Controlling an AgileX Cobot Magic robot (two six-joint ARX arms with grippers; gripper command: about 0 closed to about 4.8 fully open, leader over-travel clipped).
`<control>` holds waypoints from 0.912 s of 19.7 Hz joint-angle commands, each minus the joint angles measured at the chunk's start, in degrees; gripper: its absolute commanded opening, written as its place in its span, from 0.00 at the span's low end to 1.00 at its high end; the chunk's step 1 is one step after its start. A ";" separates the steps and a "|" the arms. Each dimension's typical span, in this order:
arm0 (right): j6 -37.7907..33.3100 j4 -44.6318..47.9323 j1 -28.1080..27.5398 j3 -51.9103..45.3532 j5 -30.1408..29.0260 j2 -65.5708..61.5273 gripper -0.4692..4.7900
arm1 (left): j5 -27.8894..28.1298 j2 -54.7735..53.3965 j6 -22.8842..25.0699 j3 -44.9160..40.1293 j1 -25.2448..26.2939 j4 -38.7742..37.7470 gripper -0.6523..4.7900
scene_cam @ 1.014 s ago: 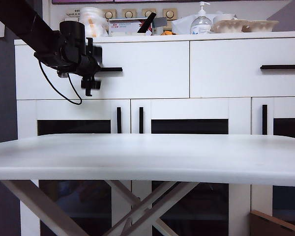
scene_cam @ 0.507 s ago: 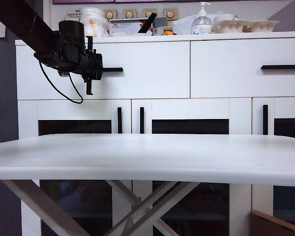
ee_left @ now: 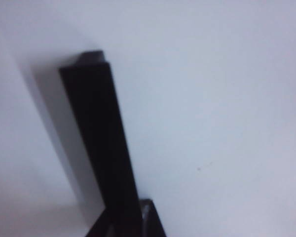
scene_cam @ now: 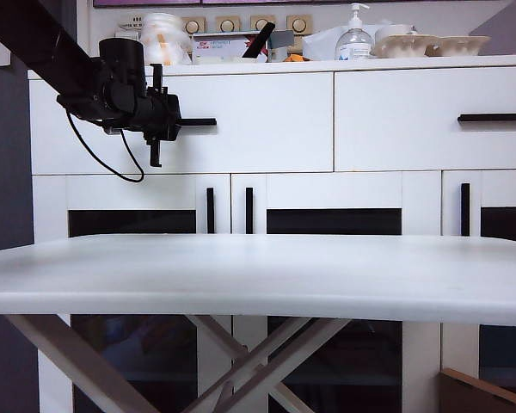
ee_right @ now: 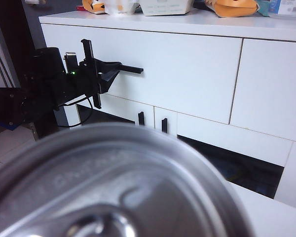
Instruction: Pick up a can of beer from the white table, open the left drawer, place the beer inside the drawer, and finally close the drawer.
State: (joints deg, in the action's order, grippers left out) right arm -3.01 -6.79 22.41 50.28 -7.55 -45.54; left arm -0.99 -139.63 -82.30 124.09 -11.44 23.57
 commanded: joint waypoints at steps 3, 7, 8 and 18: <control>0.11 4.04 -0.02 0.79 -0.04 0.44 0.40 | -0.11 0.31 4.76 -1.49 -0.24 8.44 0.11; 0.11 4.02 -0.02 0.79 -0.04 0.44 0.40 | -0.61 0.35 3.15 -7.54 -0.26 19.67 0.11; 0.11 4.04 -0.02 0.79 -0.04 0.42 0.40 | -0.61 0.42 3.15 -8.28 -0.31 21.40 0.11; 0.13 4.02 -0.02 0.79 0.11 0.42 0.40 | -4.42 1.01 3.43 -8.85 -0.70 22.43 0.11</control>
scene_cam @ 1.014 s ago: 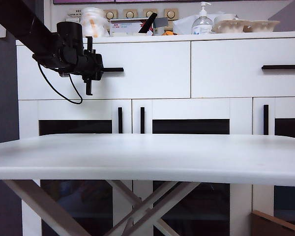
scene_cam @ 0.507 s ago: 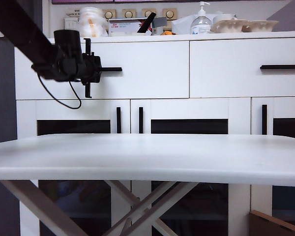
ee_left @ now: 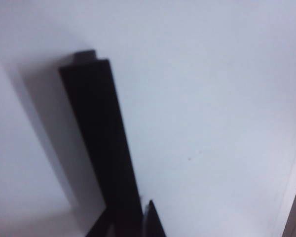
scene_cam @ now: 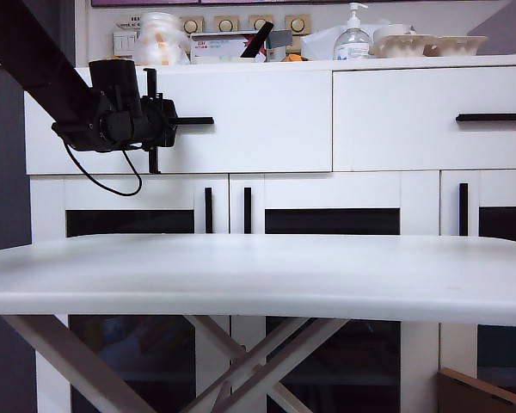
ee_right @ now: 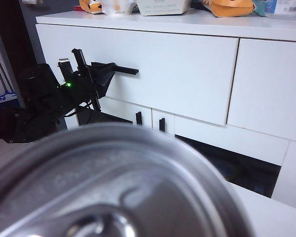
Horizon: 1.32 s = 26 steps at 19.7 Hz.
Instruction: Pick up a can of beer from the white table, open the left drawer, place the beer inside the drawer, and finally close the drawer.
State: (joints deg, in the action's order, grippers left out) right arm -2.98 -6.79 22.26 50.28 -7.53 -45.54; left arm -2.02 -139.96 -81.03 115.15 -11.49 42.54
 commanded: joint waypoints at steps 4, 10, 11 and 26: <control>0.09 4.02 0.13 0.79 0.09 0.42 0.40 | -3.78 1.33 2.43 -1.16 -0.66 4.44 0.11; 0.09 4.02 0.13 0.79 0.09 0.42 0.40 | -3.17 5.18 1.60 -13.33 -0.70 13.86 0.11; 0.09 4.02 0.13 0.79 0.09 0.42 0.40 | -3.19 6.32 1.86 -14.73 -0.70 13.90 0.11; 0.11 4.00 0.15 0.79 0.07 0.42 0.40 | -1.49 30.25 2.99 -51.78 -0.70 22.84 0.11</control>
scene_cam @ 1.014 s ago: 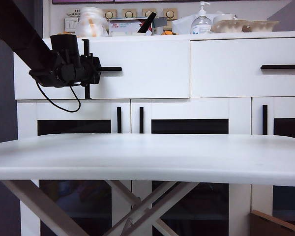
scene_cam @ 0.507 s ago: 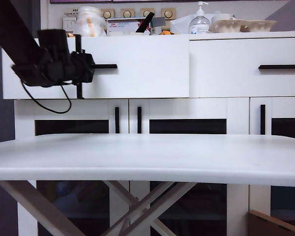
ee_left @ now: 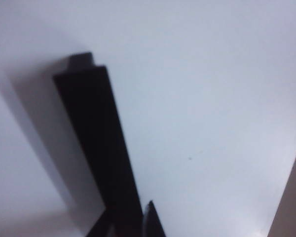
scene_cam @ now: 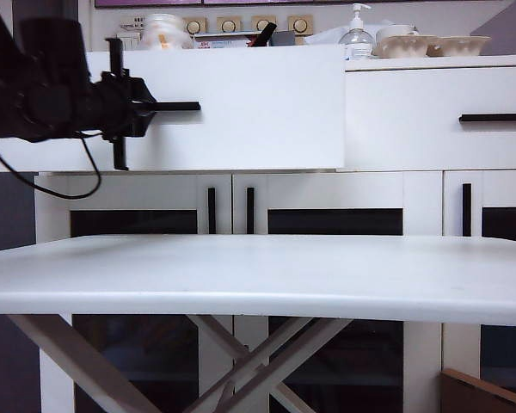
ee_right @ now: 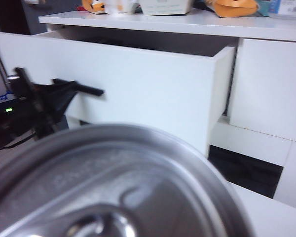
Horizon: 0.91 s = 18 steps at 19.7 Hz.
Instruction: Pick up a can of beer from the white table, open the left drawer, place the beer inside the drawer, and finally close the drawer.
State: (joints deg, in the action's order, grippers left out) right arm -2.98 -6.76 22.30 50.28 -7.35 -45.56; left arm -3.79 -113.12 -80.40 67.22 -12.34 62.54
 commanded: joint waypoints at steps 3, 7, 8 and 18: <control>0.11 4.04 0.09 0.79 -0.09 0.44 0.40 | 1.25 8.15 2.38 -9.27 0.15 3.63 0.11; 0.09 4.11 0.09 0.83 -0.15 0.48 0.40 | 1.20 14.51 2.40 -15.65 0.15 3.56 0.11; 0.11 4.48 0.09 0.83 -0.15 0.50 0.40 | 1.20 16.17 2.38 -16.98 0.15 3.56 0.11; 0.24 8.74 0.11 0.83 -0.09 0.50 0.40 | 1.16 30.75 2.43 -28.68 0.13 0.28 0.11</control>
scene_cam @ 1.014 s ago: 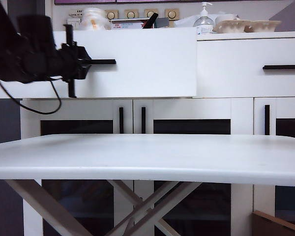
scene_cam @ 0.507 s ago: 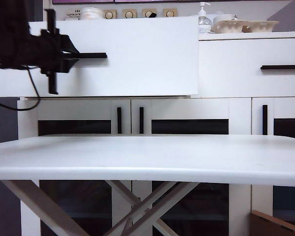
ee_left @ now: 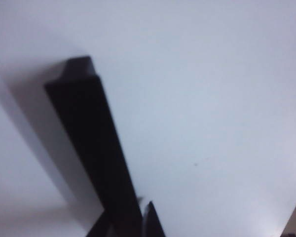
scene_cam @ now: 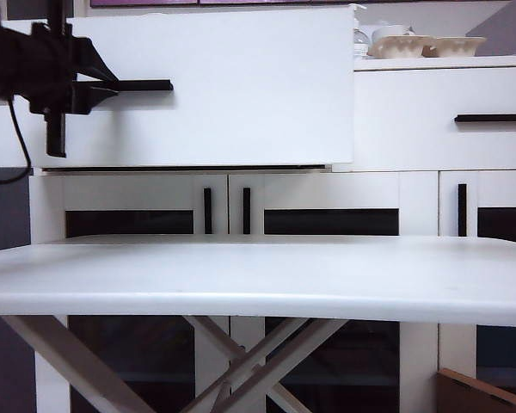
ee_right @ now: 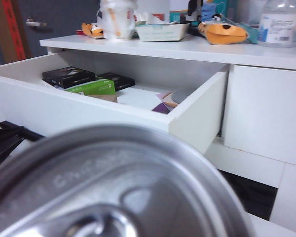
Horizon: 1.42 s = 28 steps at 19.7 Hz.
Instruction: Pick up a can of beer from the white table, open the left drawer, place the beer inside the drawer, and finally close the drawer.
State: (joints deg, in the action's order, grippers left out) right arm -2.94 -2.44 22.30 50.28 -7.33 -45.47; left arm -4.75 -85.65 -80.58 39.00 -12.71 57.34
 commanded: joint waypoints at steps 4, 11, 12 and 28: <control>0.20 4.63 0.11 0.83 -0.09 0.42 0.40 | 2.62 8.09 2.58 -4.52 -0.20 4.04 0.11; 0.17 5.81 0.11 0.85 -0.13 0.42 0.40 | 4.72 13.86 2.60 -8.04 -3.78 0.90 0.11; 0.17 5.79 0.11 0.85 -0.13 0.44 0.40 | 4.68 13.90 2.58 -8.04 -3.93 0.83 0.11; 0.15 5.75 0.13 0.85 -0.28 0.50 0.40 | 4.59 24.55 2.56 -14.45 -4.00 -4.50 0.12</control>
State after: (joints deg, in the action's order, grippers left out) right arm -2.94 -0.71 22.30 50.28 -7.38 -45.45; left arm -0.89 -61.82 -80.49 23.53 -16.99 46.24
